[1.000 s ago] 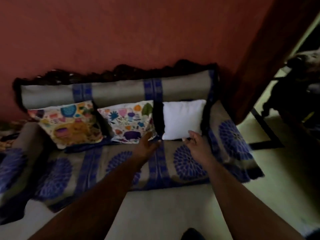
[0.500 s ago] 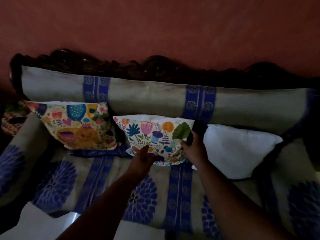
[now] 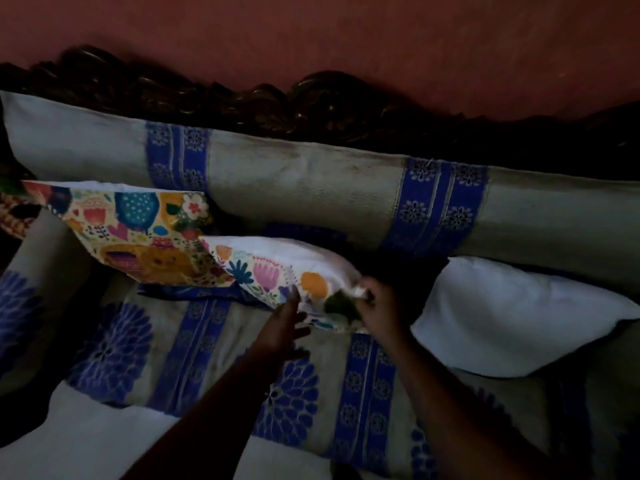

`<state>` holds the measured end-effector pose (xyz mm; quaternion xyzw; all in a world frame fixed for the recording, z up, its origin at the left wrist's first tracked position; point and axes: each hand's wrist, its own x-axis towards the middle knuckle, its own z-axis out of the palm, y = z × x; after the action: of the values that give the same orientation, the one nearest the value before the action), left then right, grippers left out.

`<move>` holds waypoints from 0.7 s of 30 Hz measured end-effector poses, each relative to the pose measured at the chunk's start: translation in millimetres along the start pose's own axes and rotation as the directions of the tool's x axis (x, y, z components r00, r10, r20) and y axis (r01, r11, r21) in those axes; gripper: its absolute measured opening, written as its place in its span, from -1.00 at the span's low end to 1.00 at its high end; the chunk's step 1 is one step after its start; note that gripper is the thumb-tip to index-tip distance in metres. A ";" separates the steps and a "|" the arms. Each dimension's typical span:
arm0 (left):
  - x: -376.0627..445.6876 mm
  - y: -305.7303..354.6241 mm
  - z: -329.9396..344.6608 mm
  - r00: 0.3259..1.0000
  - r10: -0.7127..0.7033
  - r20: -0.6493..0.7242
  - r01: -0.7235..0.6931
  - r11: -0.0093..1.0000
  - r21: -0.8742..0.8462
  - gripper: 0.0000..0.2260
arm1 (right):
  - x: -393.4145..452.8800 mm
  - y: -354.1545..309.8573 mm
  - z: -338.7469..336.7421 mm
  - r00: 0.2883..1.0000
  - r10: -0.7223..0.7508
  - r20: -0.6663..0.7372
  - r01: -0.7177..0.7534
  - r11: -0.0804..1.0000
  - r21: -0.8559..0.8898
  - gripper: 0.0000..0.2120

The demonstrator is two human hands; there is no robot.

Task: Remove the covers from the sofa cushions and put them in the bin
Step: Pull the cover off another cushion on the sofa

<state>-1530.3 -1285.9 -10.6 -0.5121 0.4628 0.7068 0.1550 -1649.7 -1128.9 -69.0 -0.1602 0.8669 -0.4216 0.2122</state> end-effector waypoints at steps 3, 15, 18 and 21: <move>-19.6 4.2 1.1 0.999 -0.049 0.005 0.049 0.998 -0.025 -0.49 | -66.4 -26.8 22.2 0.944 -0.304 0.130 0.315 0.946 -0.077 -0.91; -136.2 -60.8 -81.3 0.950 0.309 0.040 -0.304 0.947 -0.102 -0.84 | -187.1 -103.9 20.9 0.849 -0.513 0.125 0.515 0.857 0.017 -0.79; -159.6 -61.9 -100.7 0.918 0.385 0.100 -0.375 0.921 -0.102 -0.80 | -211.8 -123.5 25.0 0.867 -0.498 -0.016 0.474 0.834 -0.283 -0.82; -180.6 -66.0 -124.6 0.896 0.425 0.129 -0.413 0.904 -0.111 -0.77 | -241.8 -140.0 34.8 0.945 -0.310 -0.105 0.270 0.918 -0.289 -0.65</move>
<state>-1335.0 -1306.6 107.4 -0.3518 0.5202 0.7781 0.0126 -1410.8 -1124.5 79.8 -0.2828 0.8963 -0.3365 0.0580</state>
